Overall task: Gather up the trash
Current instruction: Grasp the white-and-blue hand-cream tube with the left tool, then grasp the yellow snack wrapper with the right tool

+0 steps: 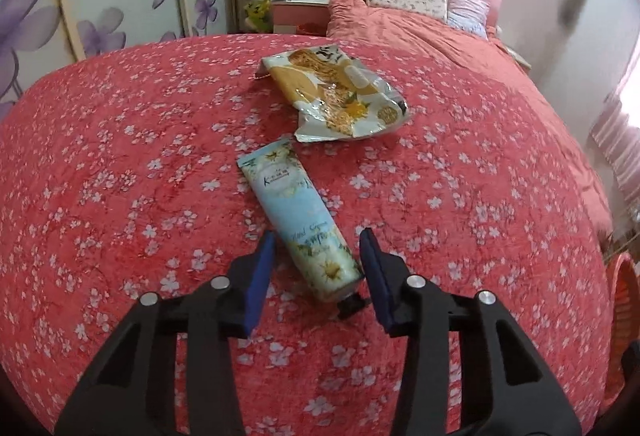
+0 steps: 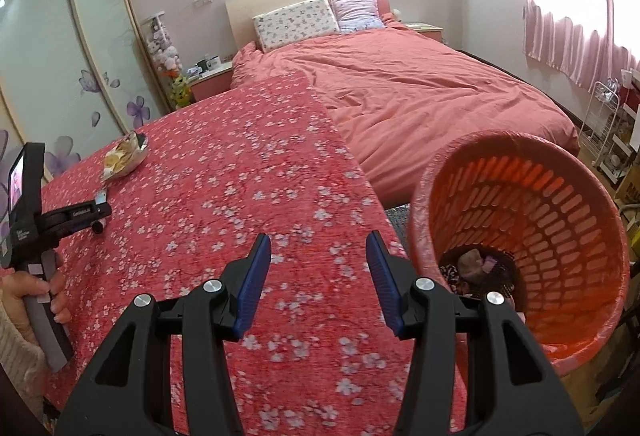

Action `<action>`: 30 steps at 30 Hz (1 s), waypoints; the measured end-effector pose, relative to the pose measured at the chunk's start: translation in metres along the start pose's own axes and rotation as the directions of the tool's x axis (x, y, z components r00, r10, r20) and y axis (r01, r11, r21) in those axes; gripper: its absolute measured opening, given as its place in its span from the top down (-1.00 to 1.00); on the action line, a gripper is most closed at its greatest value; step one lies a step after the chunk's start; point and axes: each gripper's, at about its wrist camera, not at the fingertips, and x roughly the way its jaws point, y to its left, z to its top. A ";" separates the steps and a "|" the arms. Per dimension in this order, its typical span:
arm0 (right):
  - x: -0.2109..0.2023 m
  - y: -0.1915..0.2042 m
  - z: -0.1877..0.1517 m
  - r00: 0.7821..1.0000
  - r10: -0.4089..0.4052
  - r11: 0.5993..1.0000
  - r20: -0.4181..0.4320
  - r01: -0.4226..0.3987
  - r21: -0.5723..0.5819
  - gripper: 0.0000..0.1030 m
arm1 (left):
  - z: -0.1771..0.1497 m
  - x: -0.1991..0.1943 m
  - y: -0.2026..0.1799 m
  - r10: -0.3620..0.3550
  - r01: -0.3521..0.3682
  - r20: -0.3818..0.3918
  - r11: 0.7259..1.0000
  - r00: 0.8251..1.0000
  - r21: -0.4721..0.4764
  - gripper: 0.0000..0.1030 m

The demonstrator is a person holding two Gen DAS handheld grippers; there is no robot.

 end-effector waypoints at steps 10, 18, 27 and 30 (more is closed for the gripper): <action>0.014 0.031 0.003 0.999 0.041 0.999 -0.016 -0.041 -0.036 0.02 | 0.002 -0.004 0.046 -0.042 0.042 0.008 0.999 0.999 -0.008 0.15; 0.027 0.060 0.005 0.997 0.064 0.994 -0.039 -0.067 -0.085 0.02 | 0.012 0.002 0.043 -0.049 0.049 0.013 0.999 0.999 0.004 0.16; 0.046 0.089 0.015 0.994 0.087 0.989 -0.066 -0.094 -0.115 0.02 | 0.012 0.004 0.047 -0.004 0.003 0.014 0.998 1.000 0.063 0.45; 0.055 0.102 0.022 0.991 0.109 0.985 -0.077 -0.118 -0.129 0.02 | 0.013 0.000 0.072 0.019 -0.020 0.012 0.998 1.000 0.052 0.45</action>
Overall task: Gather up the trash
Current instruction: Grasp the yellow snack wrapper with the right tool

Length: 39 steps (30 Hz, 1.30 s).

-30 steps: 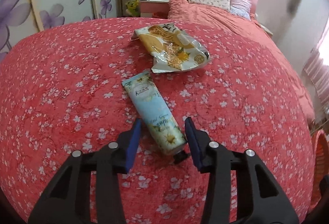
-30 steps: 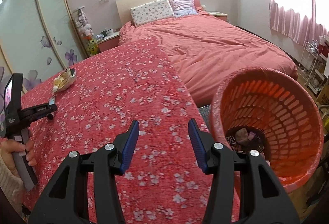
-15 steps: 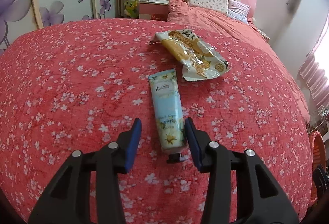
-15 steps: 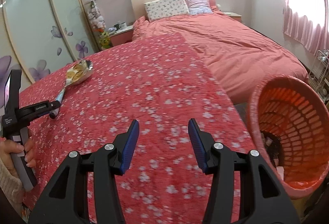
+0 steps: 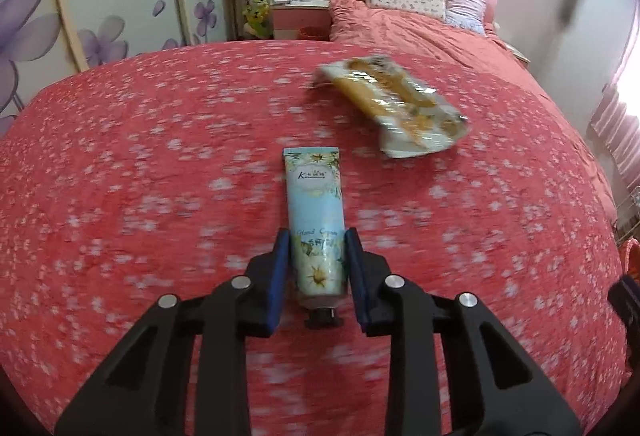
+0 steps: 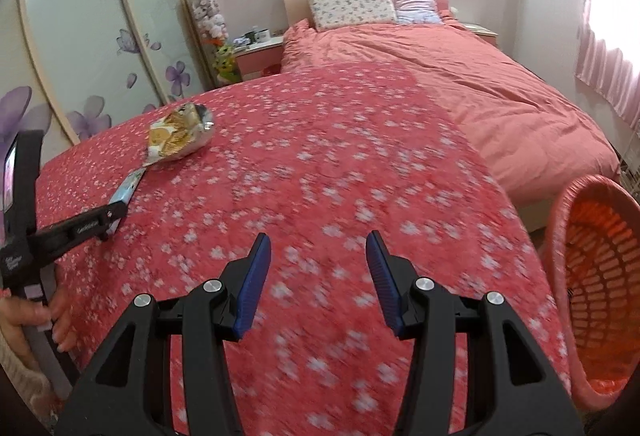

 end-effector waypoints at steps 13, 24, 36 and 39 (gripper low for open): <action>0.060 0.093 0.064 0.980 0.198 0.978 -0.033 -0.199 -0.055 0.02 | -0.004 -0.006 0.075 0.081 -0.079 0.015 0.995 0.997 -0.067 0.44; 0.117 0.154 0.097 0.990 0.130 0.977 -0.060 -0.138 -0.163 -0.54 | -0.008 -0.007 0.088 0.046 -0.045 0.019 0.995 0.999 -0.092 0.44; 0.157 0.170 0.100 0.983 0.061 0.966 -0.175 -0.102 -0.239 -0.59 | -0.010 -0.009 0.092 0.029 -0.027 0.022 0.994 0.999 -0.105 0.44; 0.163 0.173 0.095 0.976 0.058 0.960 -0.209 -0.112 -0.257 -0.26 | -0.011 -0.010 0.094 0.022 -0.019 0.023 0.994 0.999 -0.111 0.44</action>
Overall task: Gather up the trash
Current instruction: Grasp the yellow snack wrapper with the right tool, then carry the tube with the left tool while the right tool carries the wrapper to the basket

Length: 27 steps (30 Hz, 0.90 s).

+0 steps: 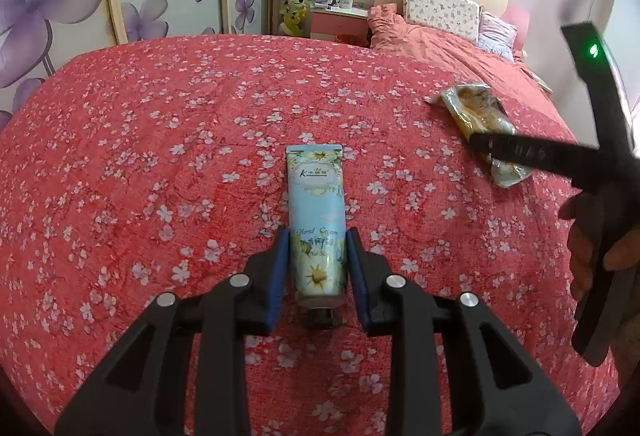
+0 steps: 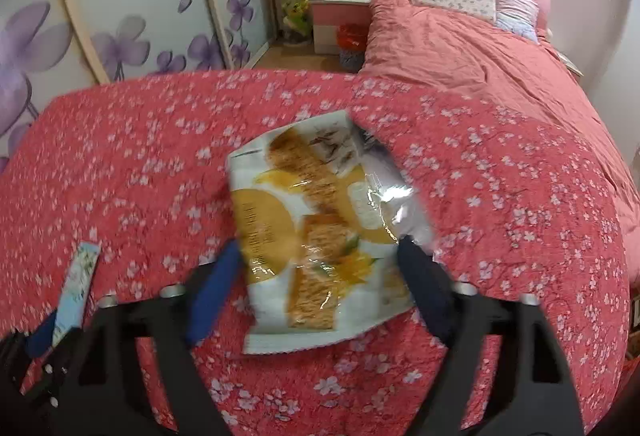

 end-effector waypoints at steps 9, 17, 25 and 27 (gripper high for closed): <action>-0.008 0.005 -0.012 1.000 0.014 0.999 0.015 -0.014 -0.042 0.35 | 0.000 -0.002 0.002 -0.006 0.006 0.001 1.000 1.000 -0.005 0.44; -0.016 -0.006 -0.020 0.999 0.048 0.999 0.023 -0.048 -0.004 0.73 | 0.000 -0.001 0.004 -0.001 0.001 0.000 1.000 1.000 -0.001 0.44; -0.039 -0.031 -0.031 0.996 0.046 0.996 0.075 -0.051 0.068 0.83 | 0.000 -0.001 0.002 0.000 0.000 -0.001 1.000 1.000 0.000 0.44; -0.049 -0.038 -0.037 0.995 0.031 0.996 0.098 -0.039 0.079 0.83 | 0.000 -0.002 0.001 0.001 -0.001 -0.001 1.000 1.000 0.000 0.44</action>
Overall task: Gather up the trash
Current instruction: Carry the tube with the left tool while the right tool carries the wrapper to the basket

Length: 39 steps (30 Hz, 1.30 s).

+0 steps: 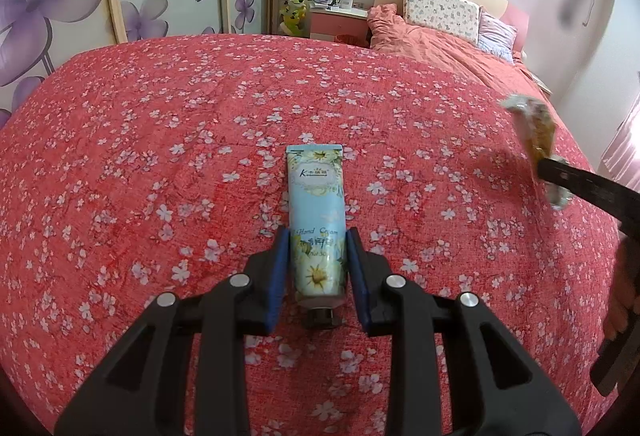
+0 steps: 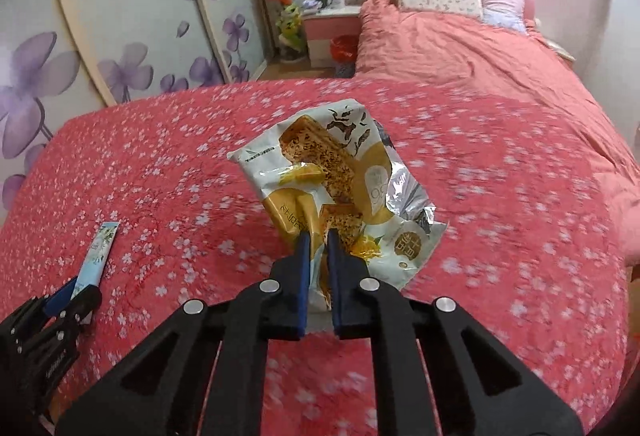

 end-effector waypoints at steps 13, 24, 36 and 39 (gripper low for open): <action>-0.041 -0.021 -0.044 0.999 -0.038 0.999 0.025 0.039 -0.012 0.83 | -0.002 -0.003 0.008 -0.035 0.036 0.013 0.999 0.999 -0.029 0.45; -0.068 -0.041 -0.062 0.998 -0.030 0.999 0.049 0.028 0.034 0.83 | -0.008 -0.022 -0.011 -0.019 0.017 0.063 0.999 0.998 0.033 0.46; -0.120 -0.058 -0.077 0.989 -0.038 0.996 0.140 0.025 0.091 0.83 | -0.006 -0.075 -0.060 -0.079 0.065 0.121 0.991 0.989 0.120 0.46; -0.136 -0.063 -0.082 0.985 -0.040 0.994 0.168 0.022 0.110 0.83 | -0.005 -0.093 -0.077 -0.106 0.086 0.134 0.985 0.985 0.148 0.46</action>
